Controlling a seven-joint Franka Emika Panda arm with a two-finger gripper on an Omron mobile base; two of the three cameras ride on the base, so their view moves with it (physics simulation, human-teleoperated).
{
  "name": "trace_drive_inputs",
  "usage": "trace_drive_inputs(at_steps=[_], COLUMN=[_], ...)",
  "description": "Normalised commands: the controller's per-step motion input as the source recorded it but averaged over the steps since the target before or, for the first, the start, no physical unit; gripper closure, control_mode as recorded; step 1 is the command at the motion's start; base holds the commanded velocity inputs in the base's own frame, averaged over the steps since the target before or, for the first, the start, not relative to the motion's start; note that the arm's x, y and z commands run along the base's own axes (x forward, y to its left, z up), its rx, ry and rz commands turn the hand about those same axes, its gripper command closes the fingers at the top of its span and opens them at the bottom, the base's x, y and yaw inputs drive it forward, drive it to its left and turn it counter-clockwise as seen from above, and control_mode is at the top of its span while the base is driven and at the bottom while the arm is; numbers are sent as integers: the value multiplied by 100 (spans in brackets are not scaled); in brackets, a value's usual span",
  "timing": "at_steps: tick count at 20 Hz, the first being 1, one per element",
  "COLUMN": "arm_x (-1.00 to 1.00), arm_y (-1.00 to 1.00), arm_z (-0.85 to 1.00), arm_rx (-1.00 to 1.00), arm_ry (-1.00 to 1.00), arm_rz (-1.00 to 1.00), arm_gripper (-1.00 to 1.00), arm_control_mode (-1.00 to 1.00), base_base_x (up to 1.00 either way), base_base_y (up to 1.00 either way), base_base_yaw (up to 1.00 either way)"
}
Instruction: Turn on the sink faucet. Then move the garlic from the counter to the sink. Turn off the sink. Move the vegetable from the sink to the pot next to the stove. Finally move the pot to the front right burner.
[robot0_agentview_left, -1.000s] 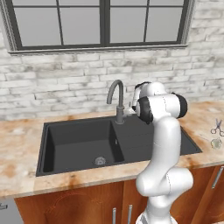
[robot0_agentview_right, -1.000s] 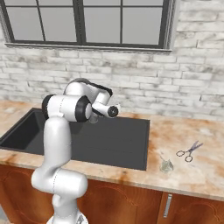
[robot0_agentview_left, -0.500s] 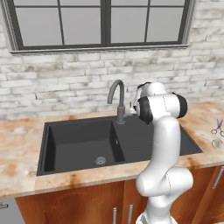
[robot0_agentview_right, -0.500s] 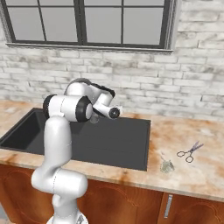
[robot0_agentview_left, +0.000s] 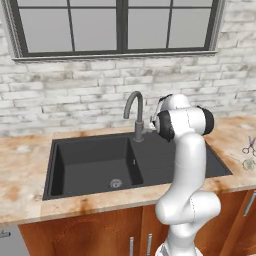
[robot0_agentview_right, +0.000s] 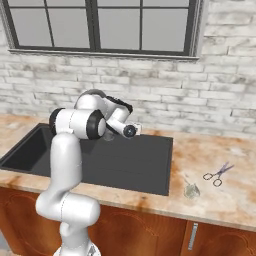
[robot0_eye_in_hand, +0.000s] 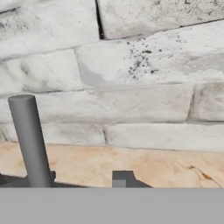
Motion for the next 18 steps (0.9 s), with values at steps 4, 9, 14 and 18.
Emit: trace_drive_inputs(at_steps=[4, 9, 14, 18], arm_x=[0, 0, 0, 0], arm_y=[-84, -83, -83, -84], arm_z=[-29, -32, -36, -37], arm_rx=[8, 6, 7, 8], arm_ry=[8, 9, 8, 6], arm_rz=[-9, -8, -7, -6], arm_gripper=[100, 100, 100, 100], arm_control_mode=[-100, -100, -100, -100], base_base_x=[0, 0, 0, 0], base_base_y=[0, 0, 0, 0], base_base_yaw=[0, 0, 0, 0])
